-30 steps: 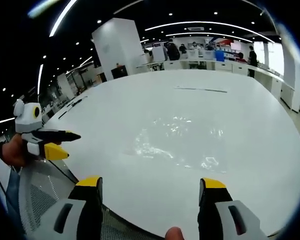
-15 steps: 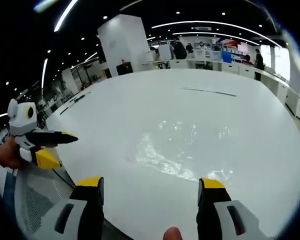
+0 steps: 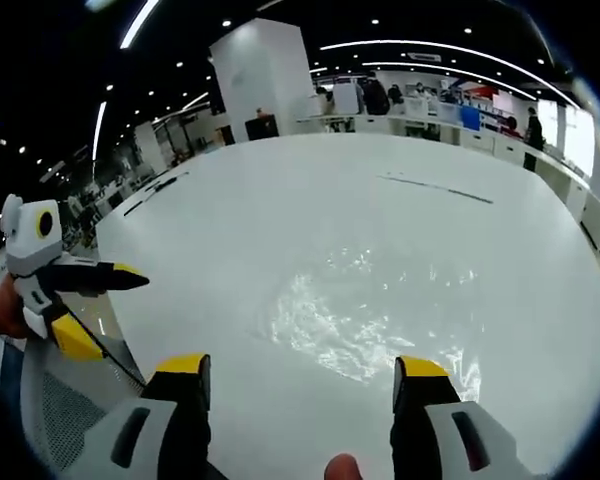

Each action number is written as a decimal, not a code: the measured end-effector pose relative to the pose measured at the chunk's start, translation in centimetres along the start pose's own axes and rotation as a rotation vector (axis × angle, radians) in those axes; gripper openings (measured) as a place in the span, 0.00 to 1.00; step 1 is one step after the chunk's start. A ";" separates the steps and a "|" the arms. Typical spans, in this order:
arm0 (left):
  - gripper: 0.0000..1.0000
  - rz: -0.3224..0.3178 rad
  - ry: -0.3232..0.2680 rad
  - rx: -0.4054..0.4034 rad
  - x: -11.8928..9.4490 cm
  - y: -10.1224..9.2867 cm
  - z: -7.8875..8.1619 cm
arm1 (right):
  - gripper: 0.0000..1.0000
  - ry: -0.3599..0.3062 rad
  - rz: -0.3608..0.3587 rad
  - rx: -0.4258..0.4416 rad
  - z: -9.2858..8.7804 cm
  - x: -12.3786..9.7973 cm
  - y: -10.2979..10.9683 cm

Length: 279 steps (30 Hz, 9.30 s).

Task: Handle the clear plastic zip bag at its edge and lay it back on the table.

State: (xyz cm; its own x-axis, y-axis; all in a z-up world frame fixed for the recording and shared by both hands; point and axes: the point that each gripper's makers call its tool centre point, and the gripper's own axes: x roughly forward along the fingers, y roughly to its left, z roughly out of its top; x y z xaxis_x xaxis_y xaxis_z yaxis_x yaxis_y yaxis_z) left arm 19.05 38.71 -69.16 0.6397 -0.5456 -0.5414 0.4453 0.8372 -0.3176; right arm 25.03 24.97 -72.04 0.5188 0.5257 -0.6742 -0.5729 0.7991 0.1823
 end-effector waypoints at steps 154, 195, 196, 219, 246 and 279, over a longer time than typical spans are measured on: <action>0.72 -0.028 0.062 0.066 0.6 -0.7 -1.2 | 0.00 0.140 0.116 -0.493 -2.2 3.7 1.2; 0.69 0.039 0.061 0.164 1.2 0.7 0.1 | 0.00 0.125 0.206 -0.664 -2.1 -0.1 2.8; 0.69 0.039 0.059 0.170 1.3 0.9 0.3 | 0.00 0.126 0.211 -0.667 -2.1 0.0 2.8; 0.61 0.076 0.106 0.447 3.2 4.2 0.1 | 0.00 0.145 0.284 -0.738 -1.6 -3.2 6.2; 0.25 0.113 0.112 0.704 3.8 4.2 0.5 | 0.00 0.143 0.323 -0.789 -1.3 -4.1 7.5; 0.05 0.091 0.173 1.072 4.8 3.4 -0.3 | 0.00 0.144 0.373 -0.737 -1.0 -4.4 7.4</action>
State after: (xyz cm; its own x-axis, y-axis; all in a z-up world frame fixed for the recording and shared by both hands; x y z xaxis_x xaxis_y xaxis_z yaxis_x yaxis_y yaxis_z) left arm 23.39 38.95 -73.06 0.6385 -0.4000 -0.6575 0.7692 0.3601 0.5279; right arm 17.89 28.29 -68.41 0.1551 0.6353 -0.7565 -0.9850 0.1580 -0.0692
